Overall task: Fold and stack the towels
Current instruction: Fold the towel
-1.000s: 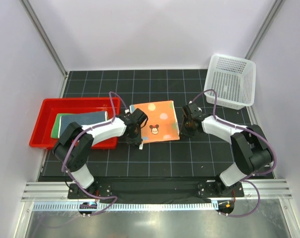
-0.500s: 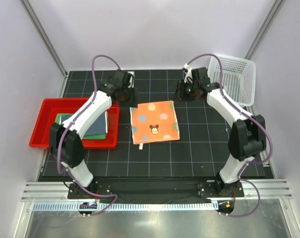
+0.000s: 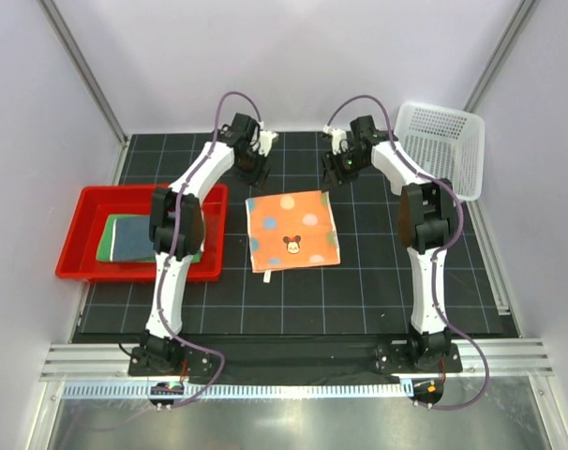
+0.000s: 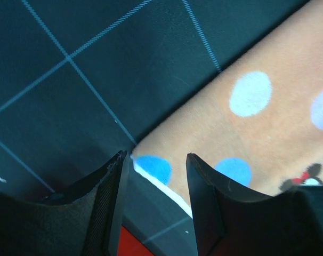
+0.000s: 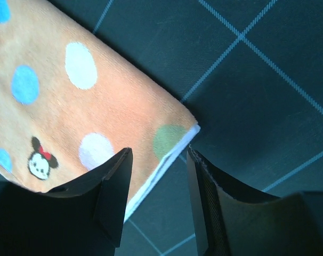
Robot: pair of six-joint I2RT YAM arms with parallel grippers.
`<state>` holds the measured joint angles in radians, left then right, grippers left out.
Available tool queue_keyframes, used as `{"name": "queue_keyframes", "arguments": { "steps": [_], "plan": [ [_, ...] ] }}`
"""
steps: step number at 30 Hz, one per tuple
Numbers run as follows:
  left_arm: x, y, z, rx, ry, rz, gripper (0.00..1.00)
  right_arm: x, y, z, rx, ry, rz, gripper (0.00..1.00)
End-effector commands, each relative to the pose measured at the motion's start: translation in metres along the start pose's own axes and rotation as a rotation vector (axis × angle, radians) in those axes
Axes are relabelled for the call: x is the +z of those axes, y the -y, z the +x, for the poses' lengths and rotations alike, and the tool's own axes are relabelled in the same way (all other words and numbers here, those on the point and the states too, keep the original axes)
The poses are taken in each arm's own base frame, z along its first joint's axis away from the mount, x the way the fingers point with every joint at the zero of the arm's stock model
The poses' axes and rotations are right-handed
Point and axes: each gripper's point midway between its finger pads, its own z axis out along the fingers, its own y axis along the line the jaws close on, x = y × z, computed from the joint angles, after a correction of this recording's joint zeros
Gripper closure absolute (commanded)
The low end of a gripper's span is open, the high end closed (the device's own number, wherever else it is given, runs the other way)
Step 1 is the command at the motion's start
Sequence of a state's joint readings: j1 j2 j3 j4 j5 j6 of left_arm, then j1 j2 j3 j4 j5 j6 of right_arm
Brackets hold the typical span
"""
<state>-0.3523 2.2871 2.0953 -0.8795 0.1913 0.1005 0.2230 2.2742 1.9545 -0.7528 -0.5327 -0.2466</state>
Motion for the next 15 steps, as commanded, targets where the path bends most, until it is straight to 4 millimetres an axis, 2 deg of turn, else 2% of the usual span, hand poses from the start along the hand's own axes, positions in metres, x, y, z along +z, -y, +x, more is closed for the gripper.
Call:
{"name": "queue_keyframes", "arguments": {
  "steps": [1,2,3,4,5,6,8,9,15],
  "plan": [
    [-0.006,-0.005,-0.004,0.131,-0.034,0.040,0.47,-0.014,0.005,-0.014,-0.102,0.039,-0.066,0.48],
    [0.007,-0.008,0.006,0.135,-0.076,0.043,0.47,-0.014,0.009,-0.010,-0.101,0.027,-0.069,0.49],
    [0.011,-0.012,0.008,0.143,-0.086,0.035,0.47,-0.013,0.012,-0.012,-0.112,0.026,-0.071,0.50],
    [0.013,-0.014,0.005,0.149,-0.082,0.032,0.47,-0.005,0.017,-0.005,-0.118,0.004,-0.078,0.51],
    [0.023,-0.017,0.013,0.152,-0.109,0.037,0.47,-0.003,0.017,0.001,-0.108,-0.021,-0.091,0.51],
    [0.025,-0.018,0.012,0.156,-0.108,0.037,0.47,-0.005,0.018,-0.005,-0.119,-0.014,-0.089,0.51],
    [0.029,-0.019,0.011,0.168,-0.107,0.040,0.48,0.006,0.021,0.004,-0.103,-0.048,-0.113,0.51],
    [0.031,-0.019,0.013,0.173,-0.112,0.042,0.49,0.005,0.022,0.000,-0.109,-0.037,-0.114,0.51],
    [0.035,-0.030,0.024,0.194,-0.151,0.030,0.49,0.014,0.025,0.000,-0.096,-0.008,-0.159,0.51]
  ]
}}
